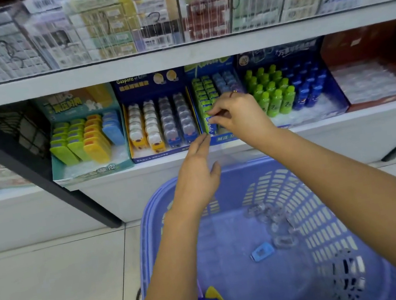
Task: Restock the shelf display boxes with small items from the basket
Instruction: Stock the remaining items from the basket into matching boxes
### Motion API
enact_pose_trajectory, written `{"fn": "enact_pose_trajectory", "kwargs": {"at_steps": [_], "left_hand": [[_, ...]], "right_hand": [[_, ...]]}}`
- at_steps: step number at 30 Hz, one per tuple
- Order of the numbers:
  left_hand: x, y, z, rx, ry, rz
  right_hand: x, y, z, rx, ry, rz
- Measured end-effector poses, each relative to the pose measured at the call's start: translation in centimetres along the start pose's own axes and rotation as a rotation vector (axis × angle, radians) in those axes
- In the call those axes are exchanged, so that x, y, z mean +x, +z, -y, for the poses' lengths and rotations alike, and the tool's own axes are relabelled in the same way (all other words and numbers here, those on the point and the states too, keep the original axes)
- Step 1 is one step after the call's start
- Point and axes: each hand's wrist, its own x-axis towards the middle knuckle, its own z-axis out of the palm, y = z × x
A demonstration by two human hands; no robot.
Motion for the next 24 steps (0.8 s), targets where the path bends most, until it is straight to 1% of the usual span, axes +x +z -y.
{"fn": "enact_pose_trajectory", "kwargs": {"at_steps": [2, 4, 6, 9, 12, 14, 15, 16, 17, 19, 21, 22, 24], "left_hand": [[-0.1, 0.0, 0.2, 0.004, 0.000, 0.012], [-0.1, 0.2, 0.2, 0.013, -0.008, 0.014], [-0.1, 0.3, 0.2, 0.022, -0.013, 0.020], [-0.1, 0.0, -0.1, 0.043, -0.027, 0.042], [-0.5, -0.3, -0.3, 0.051, -0.042, -0.002], [-1.2, -0.1, 0.0, -0.013, -0.133, -0.082], [-1.7, 0.2, 0.2, -0.038, -0.211, -0.096], [-2.4, 0.7, 0.8, -0.030, -0.298, -0.067], [-3.1, 1.4, 1.5, 0.023, -0.379, 0.022], [-5.0, 3.3, 3.1, 0.247, -0.508, 0.379], [-7.5, 5.3, 4.9, 0.416, -0.580, 0.715], [-8.7, 6.2, 6.0, 0.440, -0.617, 0.840], [-10.7, 7.7, 7.6, 0.489, -0.715, 1.002]], "right_hand": [[-0.3, 0.1, -0.1, -0.090, -0.052, 0.054], [-0.7, 0.2, -0.1, -0.150, -0.083, 0.058], [-0.8, -0.1, 0.1, -0.178, -0.081, 0.044], [-0.7, -0.6, 0.7, -0.211, -0.068, 0.109], [-2.5, -0.5, 1.1, -0.276, -0.074, 0.140], [-5.0, 0.3, 1.0, -0.248, -0.047, 0.089], [-6.4, 1.2, 0.9, -0.233, -0.023, 0.099], [-7.8, 2.3, 0.8, -0.227, 0.009, 0.178], [-9.2, 3.7, 0.6, -0.228, 0.041, 0.326], [-12.2, 7.0, 0.1, -0.204, 0.090, 0.724], [-15.3, 9.9, -0.4, -0.130, 0.127, 1.044], [-16.7, 11.2, -0.9, -0.107, 0.146, 1.153], [-18.9, 13.5, -1.8, -0.090, 0.163, 1.294]]}}
